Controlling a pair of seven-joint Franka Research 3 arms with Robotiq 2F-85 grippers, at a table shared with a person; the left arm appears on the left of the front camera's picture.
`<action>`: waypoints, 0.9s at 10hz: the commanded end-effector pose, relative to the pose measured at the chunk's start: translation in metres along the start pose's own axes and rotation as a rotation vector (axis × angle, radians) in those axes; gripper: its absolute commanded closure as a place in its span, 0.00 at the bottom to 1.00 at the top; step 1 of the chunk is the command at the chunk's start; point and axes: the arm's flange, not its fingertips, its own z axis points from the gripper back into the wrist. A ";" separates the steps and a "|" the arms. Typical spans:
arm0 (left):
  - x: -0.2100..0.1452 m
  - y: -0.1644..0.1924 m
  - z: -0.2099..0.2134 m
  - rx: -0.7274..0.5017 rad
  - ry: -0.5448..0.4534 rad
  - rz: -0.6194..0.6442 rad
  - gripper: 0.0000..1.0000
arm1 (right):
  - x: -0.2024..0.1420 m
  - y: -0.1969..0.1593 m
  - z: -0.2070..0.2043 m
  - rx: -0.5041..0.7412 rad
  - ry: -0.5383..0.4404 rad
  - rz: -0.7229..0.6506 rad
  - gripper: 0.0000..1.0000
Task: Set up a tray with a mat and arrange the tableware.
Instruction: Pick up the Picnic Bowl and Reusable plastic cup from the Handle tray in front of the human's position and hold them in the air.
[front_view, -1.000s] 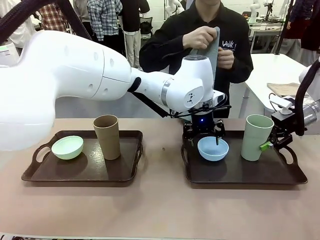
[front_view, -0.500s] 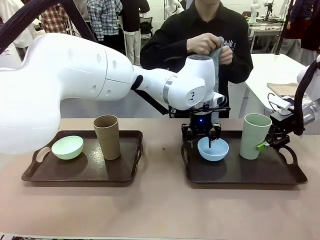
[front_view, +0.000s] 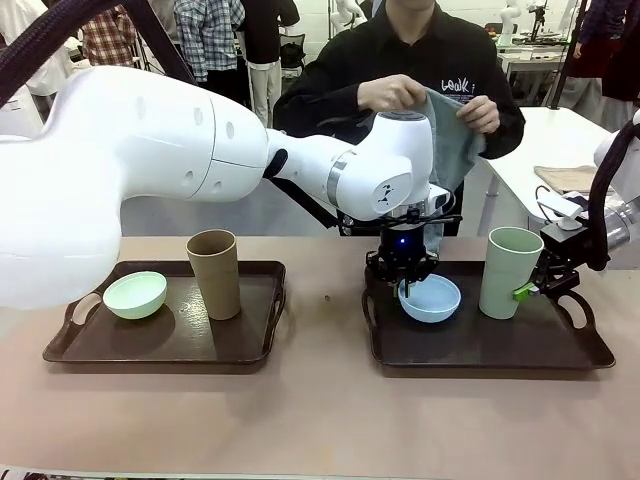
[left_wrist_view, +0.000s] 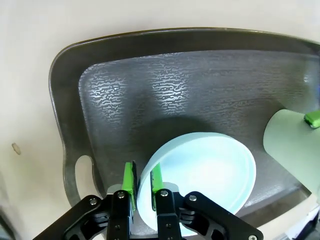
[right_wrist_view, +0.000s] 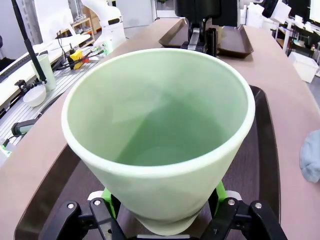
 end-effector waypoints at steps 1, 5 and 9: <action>0.002 -0.004 0.007 0.039 -0.023 0.040 1.00 | -0.003 -0.004 0.001 -0.017 0.005 0.027 0.78; 0.000 -0.004 0.011 0.070 -0.039 0.034 1.00 | -0.003 -0.001 0.006 -0.046 0.013 0.027 0.78; -0.021 -0.007 0.093 0.020 -0.118 0.066 0.98 | 0.085 0.033 0.018 -0.079 0.052 0.095 0.78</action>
